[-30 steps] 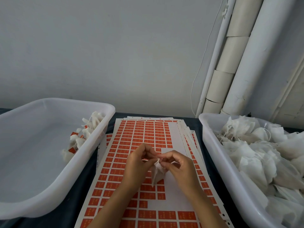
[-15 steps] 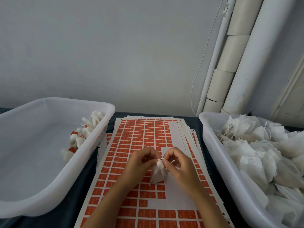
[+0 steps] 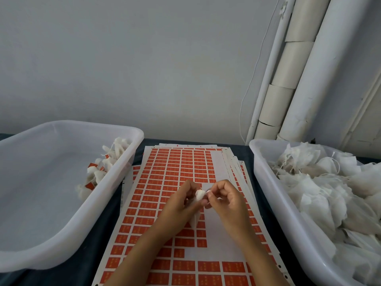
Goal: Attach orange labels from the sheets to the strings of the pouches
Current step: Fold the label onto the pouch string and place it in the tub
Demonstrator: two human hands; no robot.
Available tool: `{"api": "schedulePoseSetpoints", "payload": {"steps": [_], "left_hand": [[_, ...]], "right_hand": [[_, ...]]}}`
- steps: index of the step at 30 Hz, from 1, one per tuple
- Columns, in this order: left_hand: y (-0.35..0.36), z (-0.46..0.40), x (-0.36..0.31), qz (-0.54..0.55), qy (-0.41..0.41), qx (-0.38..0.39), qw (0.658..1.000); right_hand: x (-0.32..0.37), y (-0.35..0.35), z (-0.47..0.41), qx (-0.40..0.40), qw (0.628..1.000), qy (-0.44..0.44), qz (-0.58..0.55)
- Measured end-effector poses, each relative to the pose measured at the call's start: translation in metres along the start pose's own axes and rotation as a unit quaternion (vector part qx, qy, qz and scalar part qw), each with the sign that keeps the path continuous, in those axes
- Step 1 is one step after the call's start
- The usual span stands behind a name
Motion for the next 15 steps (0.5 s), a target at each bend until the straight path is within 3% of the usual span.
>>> {"api": "schedulePoseSetpoints", "payload": {"steps": [15], "left_hand": [[-0.0022, -0.0007, 0.0051, 0.008, -0.052, -0.053, 0.997]], "right_hand": [[-0.0006, -0.0051, 0.0011, -0.097, 0.990, -0.040, 0.097]]}}
Point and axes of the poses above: each hand's wrist, its own z-axis away from the middle knuckle, its own y-axis out of the palm, x = y × z, the point moved 2 cm from there along -z, towards the middle knuckle, and after that the axes turned 15 degrees about y, right-handed, at the moved point
